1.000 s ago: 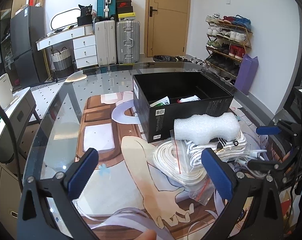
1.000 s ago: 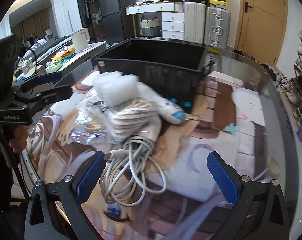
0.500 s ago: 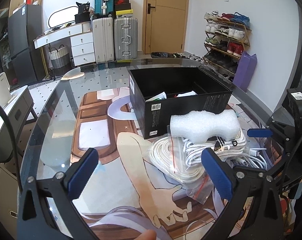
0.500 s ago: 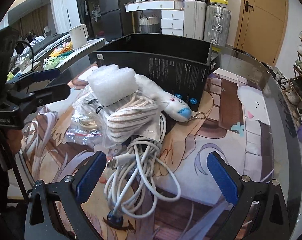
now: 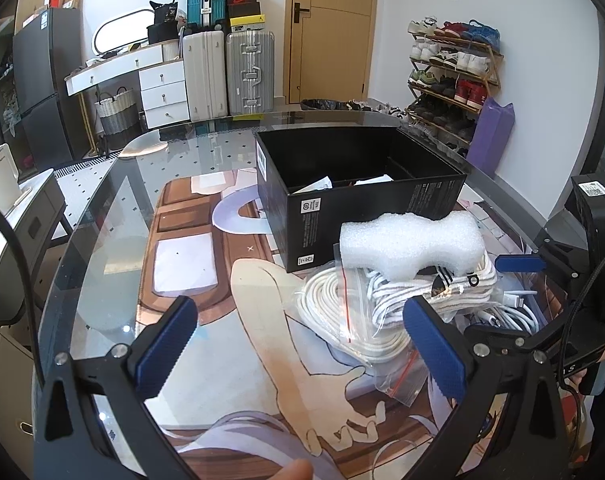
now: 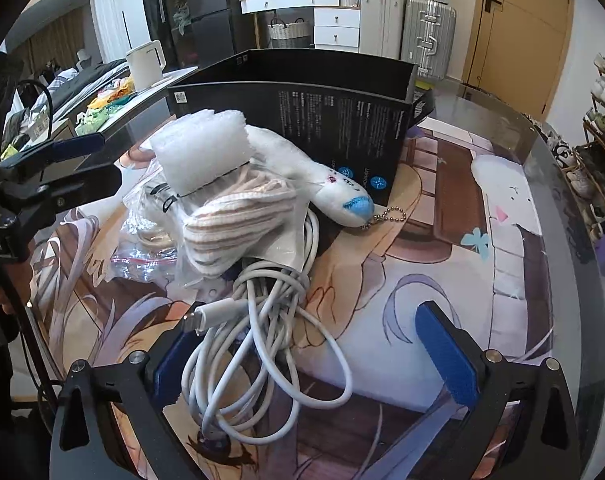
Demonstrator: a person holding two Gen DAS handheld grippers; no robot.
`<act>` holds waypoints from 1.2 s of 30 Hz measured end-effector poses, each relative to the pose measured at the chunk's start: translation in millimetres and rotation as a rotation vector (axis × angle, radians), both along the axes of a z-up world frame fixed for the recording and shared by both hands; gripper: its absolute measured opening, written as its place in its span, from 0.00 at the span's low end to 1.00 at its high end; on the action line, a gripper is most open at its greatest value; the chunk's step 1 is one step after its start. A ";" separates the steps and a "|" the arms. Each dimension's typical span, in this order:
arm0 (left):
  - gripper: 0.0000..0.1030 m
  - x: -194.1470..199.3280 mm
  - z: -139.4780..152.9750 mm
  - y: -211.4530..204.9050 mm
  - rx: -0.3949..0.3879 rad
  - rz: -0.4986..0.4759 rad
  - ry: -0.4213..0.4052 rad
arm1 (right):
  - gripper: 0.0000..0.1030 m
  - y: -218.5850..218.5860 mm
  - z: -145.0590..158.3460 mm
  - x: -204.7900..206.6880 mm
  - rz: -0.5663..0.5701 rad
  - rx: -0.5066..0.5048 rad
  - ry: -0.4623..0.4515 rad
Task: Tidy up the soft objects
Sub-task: 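Grasp the loose white cable coil with the right tool and lift it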
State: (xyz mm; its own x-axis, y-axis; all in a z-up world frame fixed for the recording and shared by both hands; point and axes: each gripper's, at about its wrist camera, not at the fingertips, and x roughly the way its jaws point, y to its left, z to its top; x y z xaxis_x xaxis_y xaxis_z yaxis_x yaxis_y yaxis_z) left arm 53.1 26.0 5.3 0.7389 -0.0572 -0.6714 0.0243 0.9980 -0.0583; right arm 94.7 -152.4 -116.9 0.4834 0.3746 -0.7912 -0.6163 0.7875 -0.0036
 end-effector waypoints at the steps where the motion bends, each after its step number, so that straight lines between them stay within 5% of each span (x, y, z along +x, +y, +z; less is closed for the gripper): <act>1: 1.00 0.3 -0.6 -0.3 0.001 -0.001 0.000 | 0.91 -0.7 1.3 -0.2 0.000 0.003 -0.012; 5: 1.00 0.8 -2.1 -0.6 0.003 -0.005 0.005 | 0.70 2.2 4.4 -4.2 0.027 0.024 -0.031; 13: 1.00 -0.6 -1.6 -0.4 0.003 -0.010 0.004 | 0.44 10.8 5.2 -14.3 0.083 0.048 -0.046; 20: 1.00 -1.9 -2.0 -0.9 0.007 -0.015 0.004 | 0.34 -0.8 11.3 -10.1 0.066 0.122 -0.019; 36: 1.00 -2.3 0.3 -1.9 0.002 -0.020 0.007 | 0.32 -40.6 40.5 -0.8 -0.011 0.213 -0.050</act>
State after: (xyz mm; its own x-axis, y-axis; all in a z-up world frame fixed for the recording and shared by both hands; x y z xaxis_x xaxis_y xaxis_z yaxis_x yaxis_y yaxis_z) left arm 50.8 24.0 5.6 0.7328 -0.0709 -0.6767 0.0443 0.9974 -0.0566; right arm 93.8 -193.0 -76.4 0.5248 0.5255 -0.6696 -0.6109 0.7804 0.1337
